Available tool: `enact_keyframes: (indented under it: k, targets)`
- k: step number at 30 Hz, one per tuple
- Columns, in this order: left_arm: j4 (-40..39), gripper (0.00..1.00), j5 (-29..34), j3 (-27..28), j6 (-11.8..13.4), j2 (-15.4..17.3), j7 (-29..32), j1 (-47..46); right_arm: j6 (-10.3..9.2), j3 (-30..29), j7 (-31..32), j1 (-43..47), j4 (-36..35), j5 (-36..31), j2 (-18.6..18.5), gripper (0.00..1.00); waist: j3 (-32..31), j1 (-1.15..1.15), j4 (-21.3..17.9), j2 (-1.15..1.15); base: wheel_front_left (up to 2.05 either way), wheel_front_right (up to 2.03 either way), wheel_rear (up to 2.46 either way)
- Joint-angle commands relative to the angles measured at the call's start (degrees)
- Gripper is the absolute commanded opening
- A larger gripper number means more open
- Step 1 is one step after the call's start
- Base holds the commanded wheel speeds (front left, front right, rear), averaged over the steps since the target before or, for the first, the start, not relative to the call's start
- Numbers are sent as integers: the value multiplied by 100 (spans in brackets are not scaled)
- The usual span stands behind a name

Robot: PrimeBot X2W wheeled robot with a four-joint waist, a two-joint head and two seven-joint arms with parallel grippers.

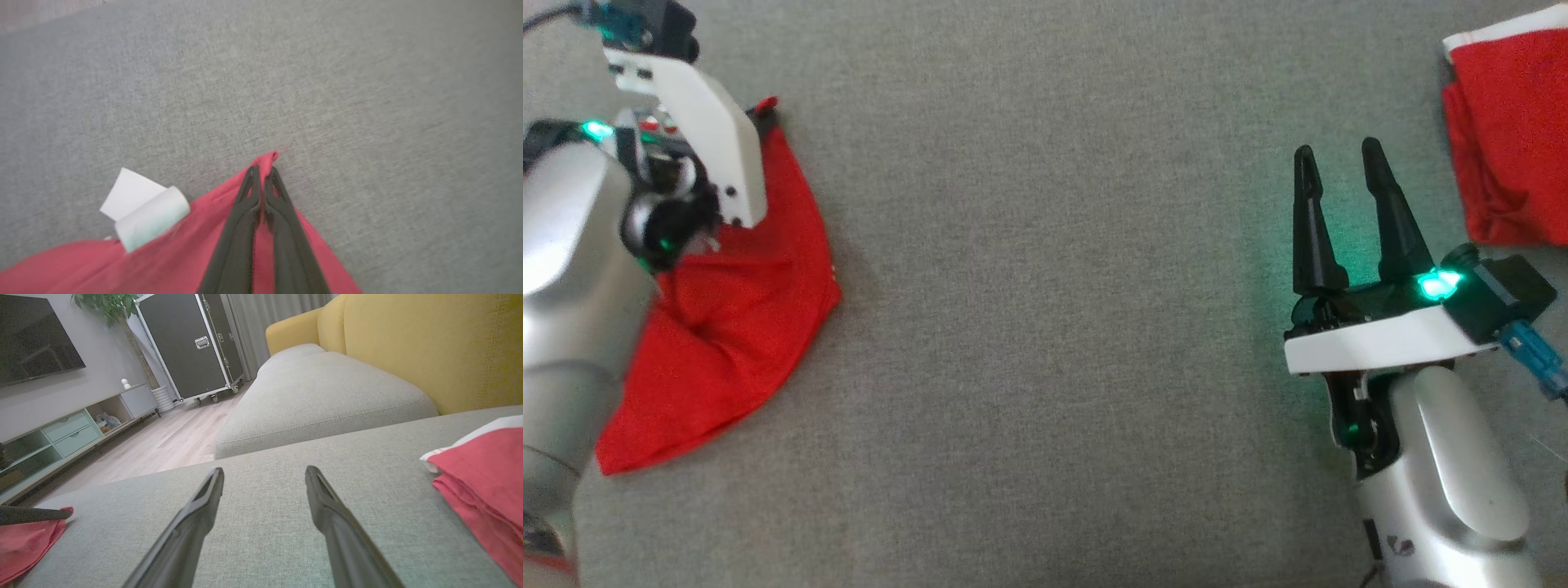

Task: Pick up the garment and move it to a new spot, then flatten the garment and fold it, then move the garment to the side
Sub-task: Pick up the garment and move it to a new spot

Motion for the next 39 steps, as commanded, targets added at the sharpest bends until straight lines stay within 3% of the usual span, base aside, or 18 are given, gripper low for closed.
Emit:
enact_keyframes:
  k: [1,11,19,28,39]
  targets:
    - [-110,0,-40,309,11,148,-343,-96,-5,102,-62,31,-124,-56,0,100,-195,0,40,0,0,0,0]
    - [-389,0,-120,899,10,-273,-3060,106,-5,26,-62,300,227,-49,0,100,-1190,0,117,0,0,0,0]
    - [-880,0,-65,1203,213,-429,-4147,225,-5,103,-62,343,350,77,0,100,-1460,0,-64,0,0,0,0]
    - [-1331,0,195,1090,481,-591,-4293,-33,-5,356,-62,163,258,343,0,100,-1293,0,-674,0,0,0,0]
    - [-1189,0,693,563,338,-832,-4156,-716,-5,635,-62,-89,62,773,0,100,-730,0,-1798,0,0,0,0]
